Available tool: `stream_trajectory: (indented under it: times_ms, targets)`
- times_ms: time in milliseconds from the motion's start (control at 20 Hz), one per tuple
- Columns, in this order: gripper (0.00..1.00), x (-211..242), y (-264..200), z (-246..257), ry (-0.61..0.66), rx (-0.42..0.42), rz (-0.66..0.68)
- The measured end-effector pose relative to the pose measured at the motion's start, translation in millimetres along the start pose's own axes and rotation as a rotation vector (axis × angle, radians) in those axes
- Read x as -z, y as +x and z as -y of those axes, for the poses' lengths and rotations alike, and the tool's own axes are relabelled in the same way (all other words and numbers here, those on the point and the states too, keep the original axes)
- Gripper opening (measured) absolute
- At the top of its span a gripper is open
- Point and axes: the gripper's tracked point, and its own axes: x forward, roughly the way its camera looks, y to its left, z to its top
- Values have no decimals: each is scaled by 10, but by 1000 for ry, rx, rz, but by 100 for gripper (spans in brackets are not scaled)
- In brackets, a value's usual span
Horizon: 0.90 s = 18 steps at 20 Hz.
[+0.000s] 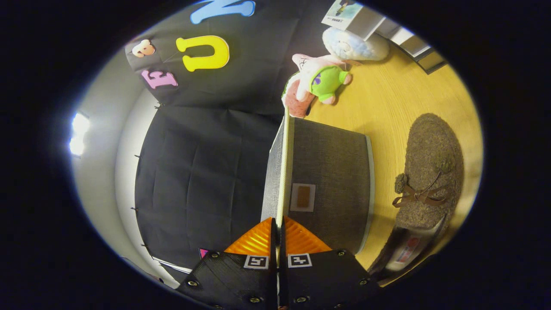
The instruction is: Open the storage box then place both shoes into the box .Put the left shoe in first, then the right shoe, with the right side of both shoes facing outward in a uniform manner.
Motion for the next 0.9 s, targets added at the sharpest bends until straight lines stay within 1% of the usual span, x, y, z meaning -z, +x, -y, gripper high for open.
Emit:
stream_trajectory:
  times_ms: [200,300,400,600,750,900]
  targets:
    - [2,-57,-46,-189,0,41,21]
    - [2,-116,-59,-437,-14,30,44]
    - [2,-153,9,-649,-42,36,53]
    - [2,-170,233,-1040,-150,54,50]
    - [2,-123,529,-1421,-181,23,32]
    - [2,-84,917,-1698,-211,-8,1]
